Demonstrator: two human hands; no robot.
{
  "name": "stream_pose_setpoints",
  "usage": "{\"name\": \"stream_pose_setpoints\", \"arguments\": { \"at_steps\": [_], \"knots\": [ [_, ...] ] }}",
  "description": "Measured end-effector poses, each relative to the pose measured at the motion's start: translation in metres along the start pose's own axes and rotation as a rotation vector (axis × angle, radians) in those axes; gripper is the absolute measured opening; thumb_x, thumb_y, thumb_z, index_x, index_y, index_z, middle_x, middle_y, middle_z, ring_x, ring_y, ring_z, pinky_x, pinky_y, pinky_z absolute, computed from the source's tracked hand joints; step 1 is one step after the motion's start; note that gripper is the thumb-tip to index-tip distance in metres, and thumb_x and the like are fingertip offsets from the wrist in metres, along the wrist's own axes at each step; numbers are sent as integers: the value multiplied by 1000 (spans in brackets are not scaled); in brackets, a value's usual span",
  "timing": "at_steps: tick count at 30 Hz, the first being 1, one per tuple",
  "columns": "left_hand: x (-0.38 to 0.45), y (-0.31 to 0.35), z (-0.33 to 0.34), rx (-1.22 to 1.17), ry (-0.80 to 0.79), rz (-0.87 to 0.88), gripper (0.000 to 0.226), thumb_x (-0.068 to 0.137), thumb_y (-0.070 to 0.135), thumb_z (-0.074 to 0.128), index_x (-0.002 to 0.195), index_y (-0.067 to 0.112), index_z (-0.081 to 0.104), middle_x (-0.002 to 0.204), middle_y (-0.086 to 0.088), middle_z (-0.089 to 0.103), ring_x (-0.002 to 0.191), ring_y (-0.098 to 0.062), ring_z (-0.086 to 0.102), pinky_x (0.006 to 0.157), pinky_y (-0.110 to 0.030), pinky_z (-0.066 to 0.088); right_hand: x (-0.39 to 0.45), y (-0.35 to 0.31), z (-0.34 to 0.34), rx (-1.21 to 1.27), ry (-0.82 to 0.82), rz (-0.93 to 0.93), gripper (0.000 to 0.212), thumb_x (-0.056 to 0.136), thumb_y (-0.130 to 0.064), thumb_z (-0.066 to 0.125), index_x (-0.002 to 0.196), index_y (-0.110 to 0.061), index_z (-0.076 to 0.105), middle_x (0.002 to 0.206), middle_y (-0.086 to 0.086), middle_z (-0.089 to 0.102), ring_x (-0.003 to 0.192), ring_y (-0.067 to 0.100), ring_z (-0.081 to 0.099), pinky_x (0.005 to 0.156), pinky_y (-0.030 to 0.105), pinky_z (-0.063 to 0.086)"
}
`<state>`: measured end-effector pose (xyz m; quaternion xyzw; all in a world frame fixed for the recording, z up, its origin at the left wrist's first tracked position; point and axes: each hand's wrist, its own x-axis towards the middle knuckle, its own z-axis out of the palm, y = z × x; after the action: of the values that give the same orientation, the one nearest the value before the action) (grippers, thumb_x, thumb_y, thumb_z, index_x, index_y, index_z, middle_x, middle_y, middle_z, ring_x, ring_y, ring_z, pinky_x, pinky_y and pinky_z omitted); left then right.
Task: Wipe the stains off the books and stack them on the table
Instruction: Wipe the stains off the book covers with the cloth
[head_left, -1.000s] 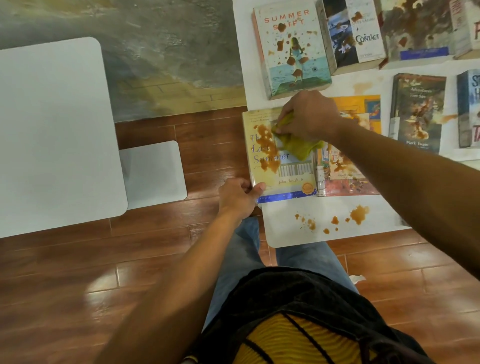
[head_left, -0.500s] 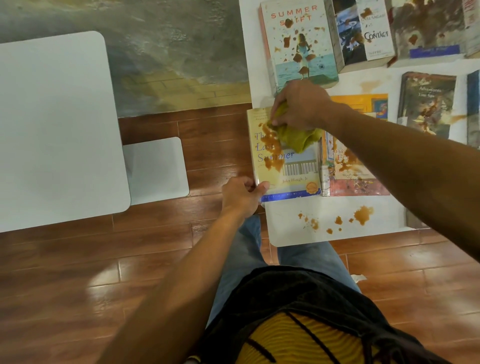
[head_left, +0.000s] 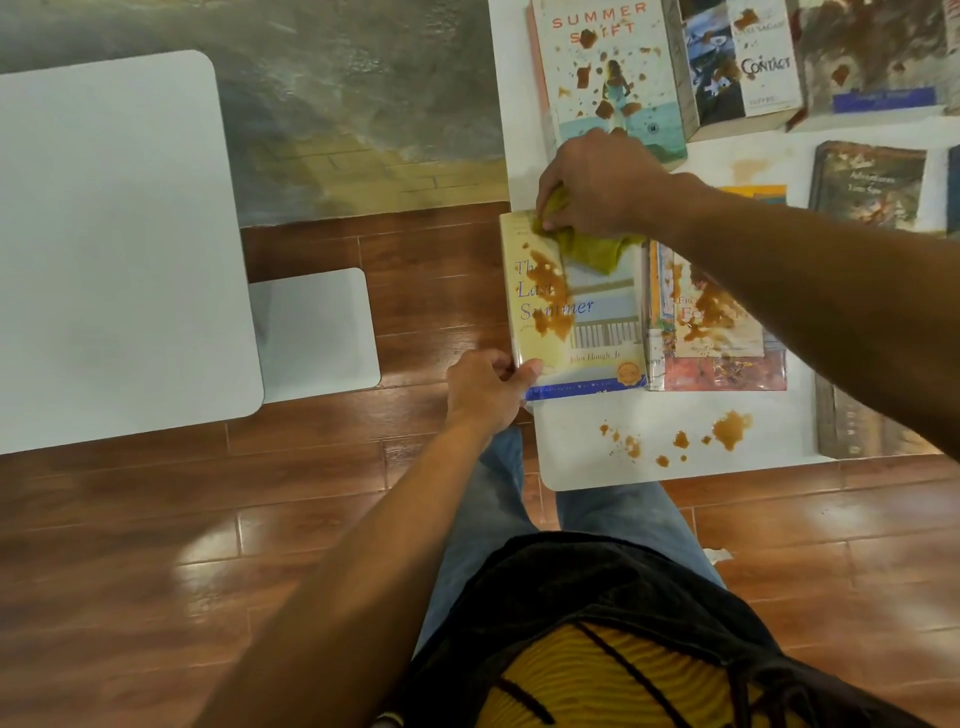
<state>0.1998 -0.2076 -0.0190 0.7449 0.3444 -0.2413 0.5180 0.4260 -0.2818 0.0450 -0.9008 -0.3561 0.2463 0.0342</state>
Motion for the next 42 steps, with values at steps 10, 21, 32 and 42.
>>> {"name": "stream_pose_setpoints", "arguments": {
  "at_steps": [10,21,32,42],
  "knots": [
    [0,-2,0,-16,4,10,30,92,38,70,100,9,67,111,0,74,81,-10,67,50,-8,44,14,-6,-1,-74,-59,-71,17,84,-42,76,97,-32,76,104,3,65,101,27,59,71,36,40],
    [-1,-5,1,-53,29,13,34,91,39,72,103,8,68,111,0,74,92,-15,71,69,-20,57,15,-14,-6,-138,-86,-112,16,84,-41,77,97,-31,77,95,-4,63,90,21,56,65,33,40],
    [1,-6,3,-110,25,-3,32,89,38,73,101,8,69,110,0,75,92,-16,73,78,-32,62,17,-17,-1,-111,-46,-72,20,86,-44,74,99,-29,76,94,-1,55,97,27,58,69,34,42],
    [2,-8,7,-185,39,-36,30,88,36,75,98,8,70,105,-1,76,89,-14,74,78,-36,63,23,-23,-6,-121,-59,-74,19,84,-47,74,95,-31,75,90,0,57,90,24,55,68,35,43]
  ]
}}
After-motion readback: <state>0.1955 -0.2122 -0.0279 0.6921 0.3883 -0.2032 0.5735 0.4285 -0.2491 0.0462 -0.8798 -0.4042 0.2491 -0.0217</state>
